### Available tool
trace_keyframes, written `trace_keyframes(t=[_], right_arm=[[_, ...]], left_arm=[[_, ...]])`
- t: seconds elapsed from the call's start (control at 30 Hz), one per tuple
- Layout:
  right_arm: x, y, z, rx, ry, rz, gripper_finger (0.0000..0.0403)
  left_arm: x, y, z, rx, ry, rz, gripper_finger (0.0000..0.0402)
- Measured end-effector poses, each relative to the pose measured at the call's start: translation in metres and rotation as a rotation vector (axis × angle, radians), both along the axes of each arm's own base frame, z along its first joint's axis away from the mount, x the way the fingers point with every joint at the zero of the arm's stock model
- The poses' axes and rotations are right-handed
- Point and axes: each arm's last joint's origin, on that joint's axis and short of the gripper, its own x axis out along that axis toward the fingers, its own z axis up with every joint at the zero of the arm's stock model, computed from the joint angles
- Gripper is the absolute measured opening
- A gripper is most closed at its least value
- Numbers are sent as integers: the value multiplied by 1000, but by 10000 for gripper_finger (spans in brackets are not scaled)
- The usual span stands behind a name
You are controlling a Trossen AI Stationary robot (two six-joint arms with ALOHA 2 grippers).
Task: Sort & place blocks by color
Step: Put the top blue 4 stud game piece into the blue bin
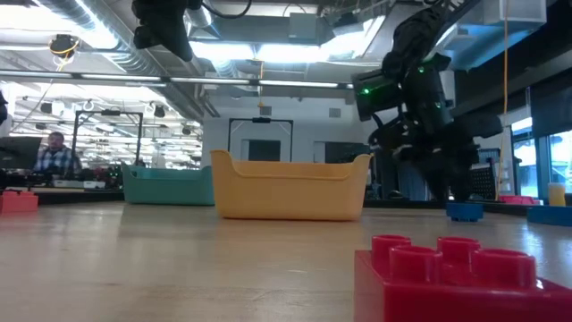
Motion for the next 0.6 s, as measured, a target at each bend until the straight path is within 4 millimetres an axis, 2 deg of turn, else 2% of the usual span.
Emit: trace_keyframes(t=[0.37, 0.6], right_arm=[[2, -11, 2, -7, -40, -7, 186], [2, -11, 2, 28, -53, 2, 186]], left_arm=[[0, 0, 0, -4, -1, 5, 0], [0, 0, 0, -4, -1, 6, 0]])
